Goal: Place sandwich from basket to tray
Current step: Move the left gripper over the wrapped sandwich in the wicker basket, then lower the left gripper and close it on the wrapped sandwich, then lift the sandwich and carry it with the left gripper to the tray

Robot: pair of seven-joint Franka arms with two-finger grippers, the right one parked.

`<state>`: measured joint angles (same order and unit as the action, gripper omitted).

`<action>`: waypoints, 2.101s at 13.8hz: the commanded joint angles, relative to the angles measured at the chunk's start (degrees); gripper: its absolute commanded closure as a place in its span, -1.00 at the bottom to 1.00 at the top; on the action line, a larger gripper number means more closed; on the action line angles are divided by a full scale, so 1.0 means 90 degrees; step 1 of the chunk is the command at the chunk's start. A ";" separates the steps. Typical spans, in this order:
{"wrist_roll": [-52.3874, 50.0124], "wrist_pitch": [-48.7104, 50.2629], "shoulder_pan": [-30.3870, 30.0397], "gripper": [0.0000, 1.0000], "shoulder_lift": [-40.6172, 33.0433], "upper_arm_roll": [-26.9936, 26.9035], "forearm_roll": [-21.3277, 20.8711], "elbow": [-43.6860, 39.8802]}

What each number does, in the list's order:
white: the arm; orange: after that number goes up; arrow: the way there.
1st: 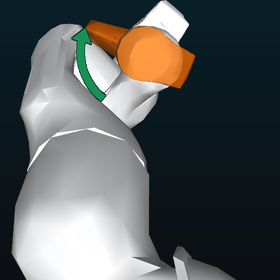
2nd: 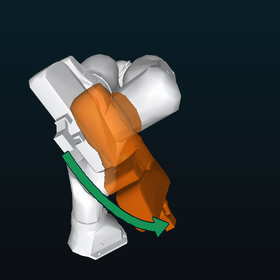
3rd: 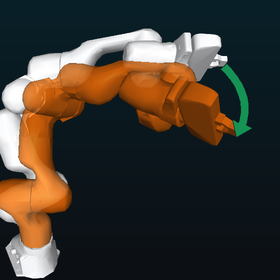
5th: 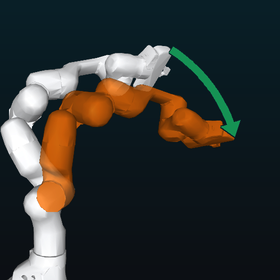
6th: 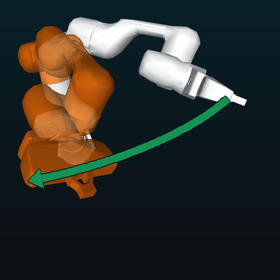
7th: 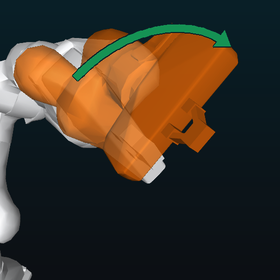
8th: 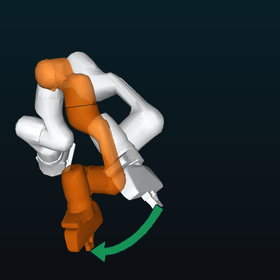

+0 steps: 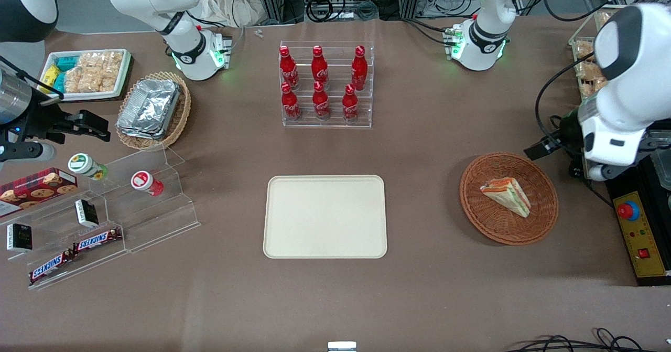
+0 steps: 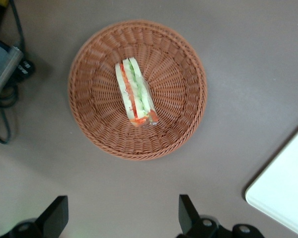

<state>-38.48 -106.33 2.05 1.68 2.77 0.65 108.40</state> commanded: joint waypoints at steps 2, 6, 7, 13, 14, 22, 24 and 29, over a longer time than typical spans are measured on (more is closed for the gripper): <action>-0.0830 -0.1774 -0.0003 -0.99 -0.0041 -0.0015 -0.0063 0.1438; -0.1153 -0.3095 -0.0022 -0.99 0.0768 -0.0190 -0.0063 0.1910; -0.1173 -0.3339 -0.0022 -0.99 0.0954 -0.0210 -0.0063 0.1920; -0.1251 -0.4209 -0.0022 -0.99 0.1717 -0.0454 -0.0063 0.1939; -0.1271 -0.4355 -0.0022 -0.93 0.1814 -0.0454 -0.0063 0.1930; -0.0677 -0.3182 0.0075 1.00 0.1026 -0.0319 -0.0112 0.1317; -0.0509 -0.1728 0.0075 1.00 0.1024 0.0226 -0.0112 0.0421; -0.0324 -0.1173 0.0240 1.00 0.1492 0.1750 -0.0267 -0.0384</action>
<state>-42.70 -117.37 3.08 11.13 14.73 0.03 107.98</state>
